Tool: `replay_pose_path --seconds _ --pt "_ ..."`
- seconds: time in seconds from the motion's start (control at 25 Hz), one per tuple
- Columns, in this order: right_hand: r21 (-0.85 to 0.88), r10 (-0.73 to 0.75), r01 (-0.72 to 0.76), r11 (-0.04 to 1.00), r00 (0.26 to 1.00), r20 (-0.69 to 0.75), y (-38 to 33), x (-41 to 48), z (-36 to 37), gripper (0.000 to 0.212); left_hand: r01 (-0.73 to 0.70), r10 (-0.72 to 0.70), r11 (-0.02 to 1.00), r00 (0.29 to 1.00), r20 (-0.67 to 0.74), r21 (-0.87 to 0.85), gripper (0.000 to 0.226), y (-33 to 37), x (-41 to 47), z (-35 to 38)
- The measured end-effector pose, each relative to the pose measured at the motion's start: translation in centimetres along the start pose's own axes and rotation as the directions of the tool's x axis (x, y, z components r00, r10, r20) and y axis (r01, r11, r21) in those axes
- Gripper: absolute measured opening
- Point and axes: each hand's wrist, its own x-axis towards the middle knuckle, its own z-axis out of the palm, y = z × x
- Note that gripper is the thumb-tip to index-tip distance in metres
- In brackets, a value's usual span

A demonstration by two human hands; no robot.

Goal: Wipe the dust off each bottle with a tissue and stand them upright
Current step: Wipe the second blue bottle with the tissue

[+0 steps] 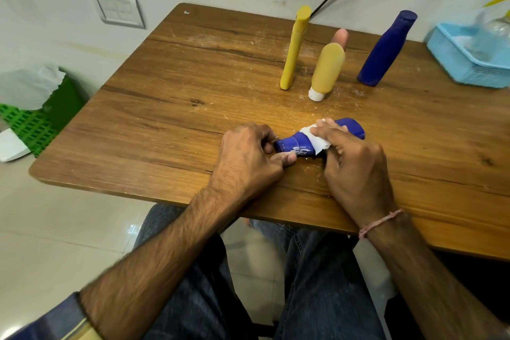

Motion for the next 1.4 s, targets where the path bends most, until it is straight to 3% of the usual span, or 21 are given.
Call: replay_pose_path --seconds 0.12,0.32,0.56,0.76,1.0,1.28,1.4 --pt "0.034 0.006 -0.006 0.999 1.000 0.005 -0.1 0.1 0.1 0.041 -0.086 0.087 0.996 0.996 0.035 -0.010 0.050 0.0 -0.3 -0.3" --pt "0.054 0.069 -0.067 0.996 0.997 -0.033 -0.6 0.4 0.2 0.040 -0.098 0.097 0.993 0.995 -0.020 -0.059 0.039 -0.1 -0.4 -0.2" --pt "0.101 -0.181 0.182 0.978 0.983 -0.019 -2.4 -1.8 0.7 0.052 -0.089 0.083 0.992 0.994 -0.076 -0.086 0.027 -0.3 -0.5 0.0" --pt "0.000 0.055 -0.055 0.998 0.993 -0.103 0.8 1.1 -1.3 0.043 -0.050 0.042 0.994 0.996 -0.082 -0.093 0.028 0.0 -0.4 0.0" --pt "0.085 -0.264 0.265 0.960 0.964 -0.026 -3.2 -1.6 1.3 0.048 -0.082 0.072 0.993 0.991 -0.113 -0.089 0.016 -0.4 -0.6 0.1" --pt "-0.026 0.026 -0.028 0.999 0.995 -0.100 2.6 2.2 -1.6 0.043 -0.039 0.027 0.991 0.994 -0.101 -0.126 0.025 -0.5 -0.2 0.1" --pt "0.010 -0.158 0.159 0.987 0.985 -0.077 -0.9 0.3 0.5 0.044 -0.049 0.038 0.992 0.995 -0.098 -0.115 0.022 -0.6 -0.3 0.1"
